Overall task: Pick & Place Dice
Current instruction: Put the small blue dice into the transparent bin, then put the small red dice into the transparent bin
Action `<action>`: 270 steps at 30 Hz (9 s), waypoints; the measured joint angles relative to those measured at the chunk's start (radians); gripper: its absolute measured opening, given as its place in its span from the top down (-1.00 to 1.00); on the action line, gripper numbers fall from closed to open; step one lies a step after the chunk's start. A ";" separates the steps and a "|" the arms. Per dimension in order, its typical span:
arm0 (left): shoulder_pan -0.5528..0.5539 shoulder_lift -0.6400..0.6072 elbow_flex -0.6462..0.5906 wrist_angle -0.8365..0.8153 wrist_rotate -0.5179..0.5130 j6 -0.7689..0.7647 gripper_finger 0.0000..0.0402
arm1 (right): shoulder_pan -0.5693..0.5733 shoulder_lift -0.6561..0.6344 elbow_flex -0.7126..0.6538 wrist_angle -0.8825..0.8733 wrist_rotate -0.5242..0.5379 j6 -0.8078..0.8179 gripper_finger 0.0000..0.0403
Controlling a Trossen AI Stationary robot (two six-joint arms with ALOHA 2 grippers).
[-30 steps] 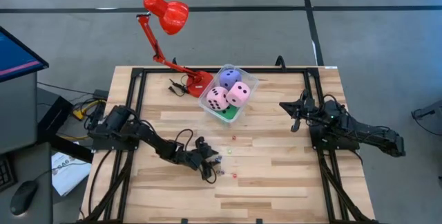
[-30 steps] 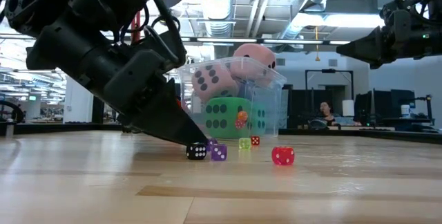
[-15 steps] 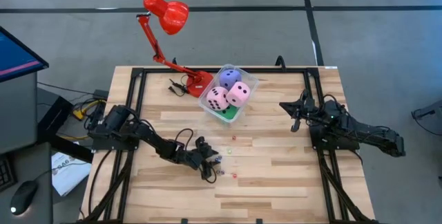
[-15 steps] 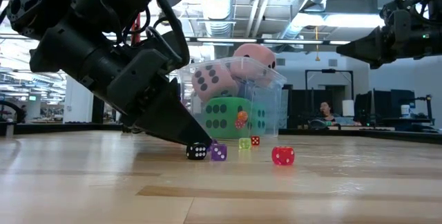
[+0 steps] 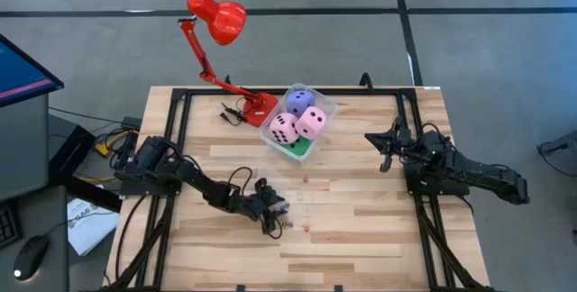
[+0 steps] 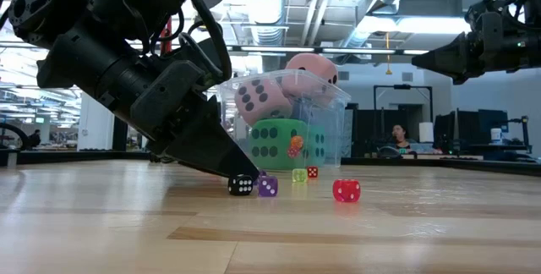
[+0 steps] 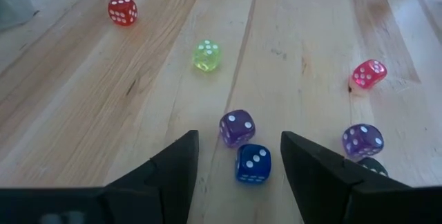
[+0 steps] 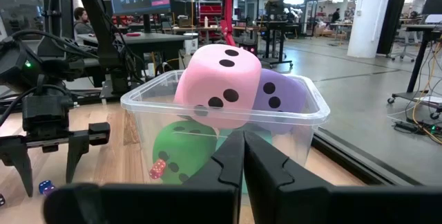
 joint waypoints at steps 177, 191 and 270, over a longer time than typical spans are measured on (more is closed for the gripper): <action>0.270 -0.965 -0.376 -0.160 -0.062 0.366 0.72 | 0.000 0.000 0.000 0.000 0.000 0.000 0.96; 0.270 -1.116 -0.376 -0.243 0.001 0.442 0.74 | 0.000 0.000 0.000 0.000 0.000 0.000 0.96; 0.291 -1.557 -0.678 -0.220 0.122 0.525 0.74 | -0.007 0.000 -0.002 0.042 0.005 0.056 0.96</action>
